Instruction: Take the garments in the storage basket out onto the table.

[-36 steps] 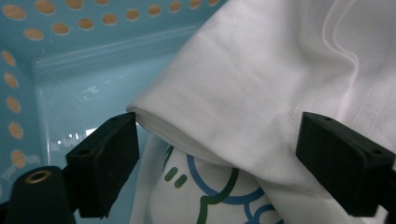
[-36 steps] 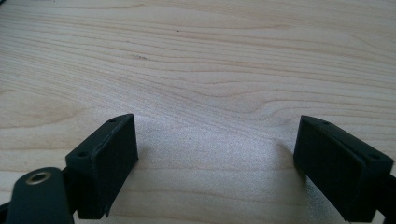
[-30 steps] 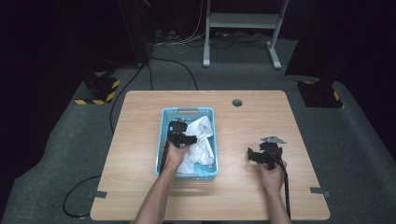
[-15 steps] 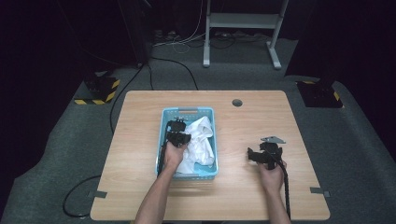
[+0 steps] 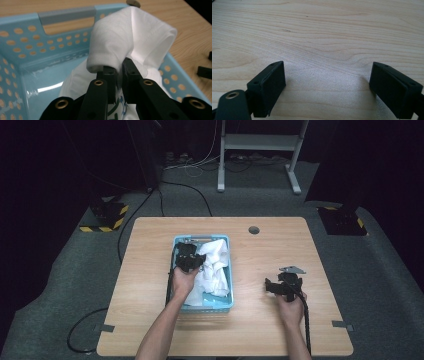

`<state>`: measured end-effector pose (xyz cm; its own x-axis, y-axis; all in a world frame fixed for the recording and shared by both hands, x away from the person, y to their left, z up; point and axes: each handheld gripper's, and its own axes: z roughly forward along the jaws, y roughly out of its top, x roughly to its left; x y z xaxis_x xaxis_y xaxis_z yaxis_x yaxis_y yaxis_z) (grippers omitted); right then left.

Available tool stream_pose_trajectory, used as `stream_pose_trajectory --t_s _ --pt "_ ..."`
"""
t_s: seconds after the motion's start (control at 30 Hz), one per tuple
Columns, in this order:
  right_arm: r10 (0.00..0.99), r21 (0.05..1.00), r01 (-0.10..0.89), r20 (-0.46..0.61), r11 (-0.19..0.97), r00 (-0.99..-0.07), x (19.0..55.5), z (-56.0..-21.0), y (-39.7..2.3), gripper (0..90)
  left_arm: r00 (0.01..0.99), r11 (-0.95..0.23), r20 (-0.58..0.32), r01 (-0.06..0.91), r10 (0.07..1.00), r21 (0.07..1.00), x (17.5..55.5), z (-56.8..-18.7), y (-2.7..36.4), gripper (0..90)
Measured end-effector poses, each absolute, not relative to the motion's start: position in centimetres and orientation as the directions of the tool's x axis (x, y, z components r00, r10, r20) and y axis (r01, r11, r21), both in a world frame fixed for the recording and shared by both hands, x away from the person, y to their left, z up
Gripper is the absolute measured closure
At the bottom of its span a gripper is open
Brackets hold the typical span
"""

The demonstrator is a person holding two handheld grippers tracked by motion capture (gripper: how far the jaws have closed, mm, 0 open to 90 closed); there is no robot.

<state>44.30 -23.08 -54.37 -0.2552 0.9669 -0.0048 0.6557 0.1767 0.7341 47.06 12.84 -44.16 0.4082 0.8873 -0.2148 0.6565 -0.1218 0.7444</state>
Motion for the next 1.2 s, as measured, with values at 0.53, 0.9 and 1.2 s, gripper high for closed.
stream_pose_trajectory --t_s 0.53,0.9,1.2 --pt "0.967 0.734 0.656 -0.005 0.177 -0.255 44.3 -54.4 -23.1 13.0 0.468 -0.068 -0.217 0.518 0.857 0.852 45.6 -38.4 12.8 83.0" --pt "0.967 0.734 0.656 -0.005 0.176 -0.255 44.3 -54.4 -23.1 13.0 0.518 -0.034 -0.23 0.451 0.824 0.892 45.0 -34.8 12.0 83.0" --pt "0.967 0.734 0.656 -0.004 0.176 -0.255 44.3 -54.4 -23.1 13.0 0.552 -0.031 -0.215 0.402 0.806 0.915 45.1 -32.0 10.9 83.1"
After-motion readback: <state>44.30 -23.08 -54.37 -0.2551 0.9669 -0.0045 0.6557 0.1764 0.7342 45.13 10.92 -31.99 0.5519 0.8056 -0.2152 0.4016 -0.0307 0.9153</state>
